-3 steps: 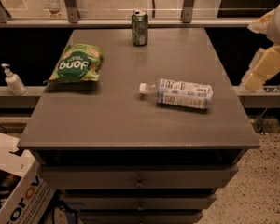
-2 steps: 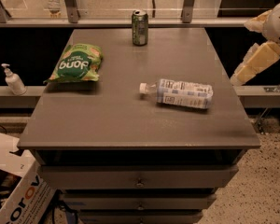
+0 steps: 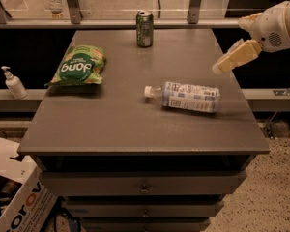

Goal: Move green can near blue plastic bottle

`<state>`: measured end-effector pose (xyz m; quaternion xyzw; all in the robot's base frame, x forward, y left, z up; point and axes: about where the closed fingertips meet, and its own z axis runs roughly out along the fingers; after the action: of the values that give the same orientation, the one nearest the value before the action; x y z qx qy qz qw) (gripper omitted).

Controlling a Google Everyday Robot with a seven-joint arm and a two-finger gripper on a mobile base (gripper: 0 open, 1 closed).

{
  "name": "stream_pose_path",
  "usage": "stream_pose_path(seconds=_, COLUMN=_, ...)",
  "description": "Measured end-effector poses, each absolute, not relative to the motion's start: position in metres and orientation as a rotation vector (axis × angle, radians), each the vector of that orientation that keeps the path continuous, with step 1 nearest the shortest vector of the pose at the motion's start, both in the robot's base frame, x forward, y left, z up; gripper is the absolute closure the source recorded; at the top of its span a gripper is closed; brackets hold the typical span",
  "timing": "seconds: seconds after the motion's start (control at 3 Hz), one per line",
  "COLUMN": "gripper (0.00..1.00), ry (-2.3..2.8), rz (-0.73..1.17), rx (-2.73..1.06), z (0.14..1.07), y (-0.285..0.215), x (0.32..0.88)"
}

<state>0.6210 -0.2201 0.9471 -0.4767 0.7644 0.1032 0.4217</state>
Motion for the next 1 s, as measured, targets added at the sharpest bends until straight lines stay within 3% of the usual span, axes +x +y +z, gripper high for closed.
stream_pose_path(seconds=0.67, gripper=0.00, ry=1.899, rz=0.289, rx=-1.199, z=0.944, y=-0.209, x=0.627)
stream_pose_path(seconds=1.0, gripper=0.00, ry=1.886, rz=0.321, rx=-1.205, z=0.928, y=-0.179, x=0.648)
